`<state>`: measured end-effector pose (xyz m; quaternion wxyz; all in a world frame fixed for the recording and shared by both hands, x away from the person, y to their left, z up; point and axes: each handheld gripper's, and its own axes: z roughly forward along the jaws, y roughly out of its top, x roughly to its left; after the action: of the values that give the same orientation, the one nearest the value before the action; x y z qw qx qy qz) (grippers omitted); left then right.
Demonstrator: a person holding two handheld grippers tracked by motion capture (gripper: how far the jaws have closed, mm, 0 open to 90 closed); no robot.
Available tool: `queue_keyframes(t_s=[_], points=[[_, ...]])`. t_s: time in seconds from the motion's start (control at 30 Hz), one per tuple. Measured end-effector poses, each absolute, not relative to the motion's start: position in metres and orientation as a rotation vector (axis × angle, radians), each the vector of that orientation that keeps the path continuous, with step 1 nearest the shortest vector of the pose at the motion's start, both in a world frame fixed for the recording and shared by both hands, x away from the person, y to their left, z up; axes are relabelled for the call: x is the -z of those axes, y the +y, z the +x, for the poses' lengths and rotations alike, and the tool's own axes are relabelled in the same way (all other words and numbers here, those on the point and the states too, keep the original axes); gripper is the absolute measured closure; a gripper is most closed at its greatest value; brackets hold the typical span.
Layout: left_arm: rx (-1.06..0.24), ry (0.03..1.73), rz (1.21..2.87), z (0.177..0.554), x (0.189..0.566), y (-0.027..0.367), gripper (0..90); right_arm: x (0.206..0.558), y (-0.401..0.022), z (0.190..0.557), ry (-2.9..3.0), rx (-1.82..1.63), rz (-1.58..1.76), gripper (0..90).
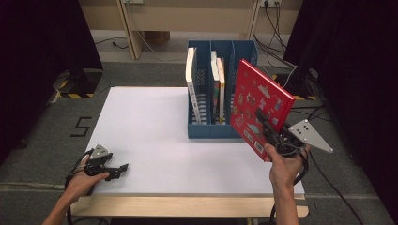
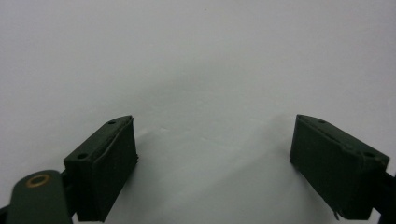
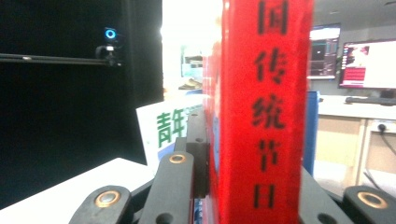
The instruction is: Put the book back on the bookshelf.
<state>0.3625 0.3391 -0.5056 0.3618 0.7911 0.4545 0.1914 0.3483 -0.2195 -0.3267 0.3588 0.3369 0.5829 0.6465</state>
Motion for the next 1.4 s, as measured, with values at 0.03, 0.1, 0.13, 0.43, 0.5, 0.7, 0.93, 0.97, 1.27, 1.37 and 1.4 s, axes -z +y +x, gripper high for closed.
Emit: queue_keyframes(t_s=[0.03, 0.1, 0.13, 0.43, 0.5, 0.7, 0.93, 0.97, 1.27, 1.37, 1.4], points=[[-0.493, 1.170, 2.038, 0.362, 0.506, 0.339, 13.5, 0.326, -0.219, 0.351, 1.494, -1.664, 0.880, 80.0], [-0.492, 1.170, 2.037, 0.363, 0.506, 0.339, 13.5, 0.324, -0.220, 0.357, 1.479, -1.669, 0.886, 80.0], [-0.493, 1.170, 2.037, 0.362, 0.506, 0.339, 13.5, 0.323, -0.219, 0.360, 1.469, -1.669, 0.890, 80.0], [-0.492, 1.170, 2.037, 0.363, 0.506, 0.339, 13.4, 0.321, -0.218, 0.394, 1.420, -1.584, 0.948, 80.0], [-0.493, 1.170, 2.037, 0.362, 0.506, 0.339, 13.4, 0.323, -0.217, 0.404, 1.407, -1.568, 0.969, 80.0], [-0.493, 1.170, 2.037, 0.362, 0.506, 0.339, 13.4, 0.331, -0.214, 0.433, 1.375, -1.529, 1.015, 80.0], [-0.491, 1.170, 2.036, 0.363, 0.506, 0.339, 13.3, 0.340, -0.207, 0.466, 1.345, -1.508, 1.070, 80.0], [-0.491, 1.170, 2.036, 0.363, 0.506, 0.339, 13.3, 0.341, -0.207, 0.470, 1.341, -1.502, 1.072, 80.0], [-0.490, 1.171, 2.034, 0.363, 0.506, 0.339, 13.3, 0.355, -0.201, 0.503, 1.318, -1.481, 1.135, 79.9], [-0.489, 1.170, 2.038, 0.363, 0.506, 0.339, 13.2, 0.360, -0.200, 0.514, 1.307, -1.481, 1.162, 80.0], [-0.489, 1.170, 2.038, 0.363, 0.506, 0.339, 13.2, 0.362, -0.199, 0.518, 1.301, -1.483, 1.172, 80.0]])
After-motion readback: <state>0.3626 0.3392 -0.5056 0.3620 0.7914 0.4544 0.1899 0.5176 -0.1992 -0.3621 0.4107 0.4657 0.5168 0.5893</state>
